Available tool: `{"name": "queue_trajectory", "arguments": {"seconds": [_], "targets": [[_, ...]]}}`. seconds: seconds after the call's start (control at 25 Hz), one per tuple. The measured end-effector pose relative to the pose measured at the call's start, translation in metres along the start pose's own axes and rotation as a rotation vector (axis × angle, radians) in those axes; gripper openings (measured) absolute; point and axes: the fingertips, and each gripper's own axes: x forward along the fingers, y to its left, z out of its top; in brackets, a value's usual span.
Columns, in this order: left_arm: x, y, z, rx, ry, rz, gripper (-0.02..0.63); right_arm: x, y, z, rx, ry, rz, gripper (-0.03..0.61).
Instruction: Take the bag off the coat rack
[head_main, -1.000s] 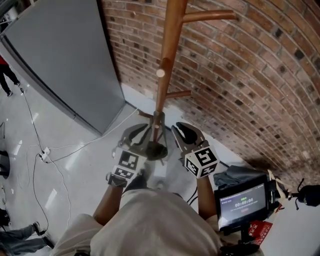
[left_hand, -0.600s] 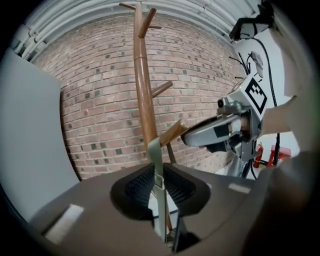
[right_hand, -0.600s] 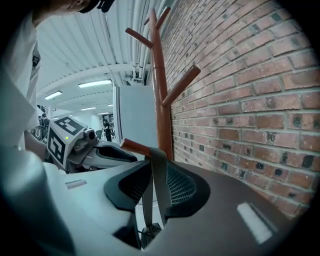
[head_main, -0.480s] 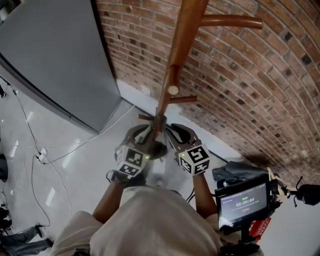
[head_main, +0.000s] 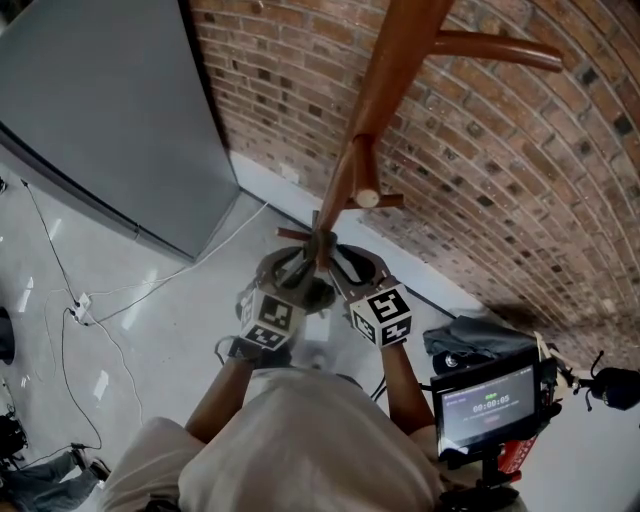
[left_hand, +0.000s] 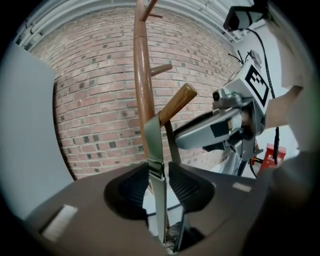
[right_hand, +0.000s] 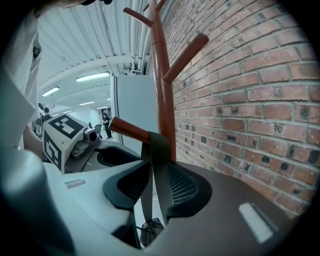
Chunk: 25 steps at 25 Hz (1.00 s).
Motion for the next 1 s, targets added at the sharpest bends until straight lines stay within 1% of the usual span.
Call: {"name": "queue_trajectory", "arguments": {"seconds": [0.12,0.32,0.6,0.72,0.88,1.0], "targets": [[0.005,-0.001,0.001,0.012,-0.003,-0.005,0.130,0.005,0.002,-0.001,-0.002,0.010,-0.004,0.118],[0.011,0.003,-0.001,0.011,0.006,-0.014,0.130,0.012,0.000,0.000,-0.007,0.024,-0.013,0.114],[0.013,0.002,0.000,-0.013,0.002,-0.029,0.108,0.015,0.003,0.002,-0.021,0.030,-0.021,0.104],[0.012,0.003,0.007,-0.019,-0.006,-0.039,0.093,0.014,0.005,0.001,-0.025,0.036,-0.019,0.088],[0.010,0.004,0.007,-0.062,-0.015,-0.061,0.055,0.012,0.007,0.000,-0.024,0.039,-0.012,0.057],[0.010,0.002,0.007,-0.106,-0.013,-0.099,0.054,0.009,0.005,-0.001,-0.037,0.047,-0.020,0.039]]}}
